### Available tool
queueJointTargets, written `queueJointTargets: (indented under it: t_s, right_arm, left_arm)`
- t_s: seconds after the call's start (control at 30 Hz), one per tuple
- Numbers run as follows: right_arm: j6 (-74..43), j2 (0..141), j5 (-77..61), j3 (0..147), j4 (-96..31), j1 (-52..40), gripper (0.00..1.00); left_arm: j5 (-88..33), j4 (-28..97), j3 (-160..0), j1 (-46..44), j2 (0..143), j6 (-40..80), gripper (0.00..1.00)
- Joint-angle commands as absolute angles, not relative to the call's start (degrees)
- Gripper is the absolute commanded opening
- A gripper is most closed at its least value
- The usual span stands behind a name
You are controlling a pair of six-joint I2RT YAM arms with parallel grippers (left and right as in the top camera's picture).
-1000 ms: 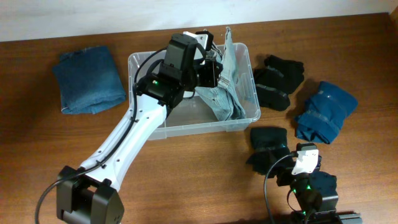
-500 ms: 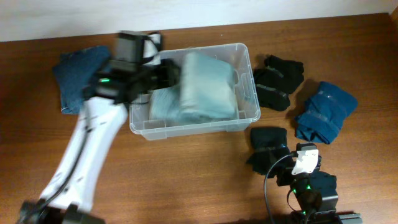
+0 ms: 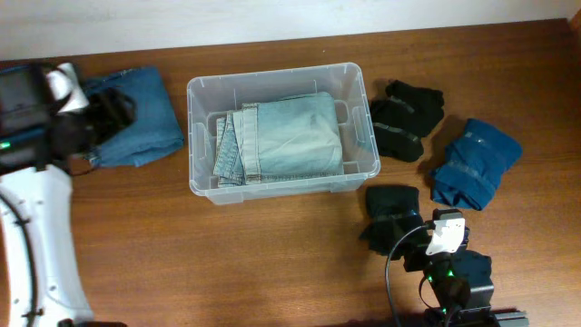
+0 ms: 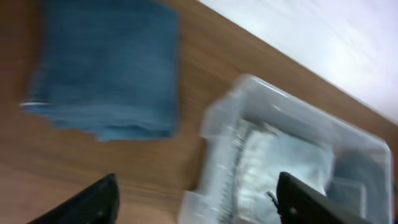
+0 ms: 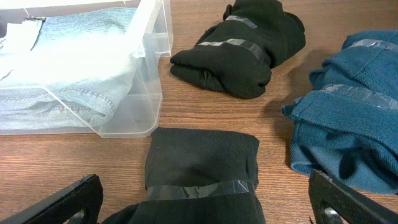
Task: Pack container
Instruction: 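Release the jeans and move the left gripper to the dark-blue jeans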
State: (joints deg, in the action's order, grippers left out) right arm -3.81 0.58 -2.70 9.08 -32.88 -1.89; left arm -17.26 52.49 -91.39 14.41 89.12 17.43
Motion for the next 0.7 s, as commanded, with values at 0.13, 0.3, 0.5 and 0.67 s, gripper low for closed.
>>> queueJointTargets:
  t_s: [0.13,0.3,0.5,0.67]
  right_arm:
    - [-3.4,0.2,-2.8,8.7,-32.8,-1.5,0.98]
    - [-3.4,0.2,-2.8,8.7,-32.8,-1.5,0.98]
    - [-3.4,0.2,-2.8,8.7,-32.7,-1.5,0.98]
    - [-3.4,0.2,-2.8,8.7,-32.8,-1.5,0.98]
  left_arm:
    - [-32.7,51.4,-92.0,26.9,102.0,9.3,0.85]
    - [-34.0,50.5,-92.0,30.9,112.2,8.8,0.86]
    - [-41.2,45.8,-92.0,35.0,120.0,4.1,0.86]
    - [-40.7,41.3,-92.0,35.8,123.2,1.2,0.87]
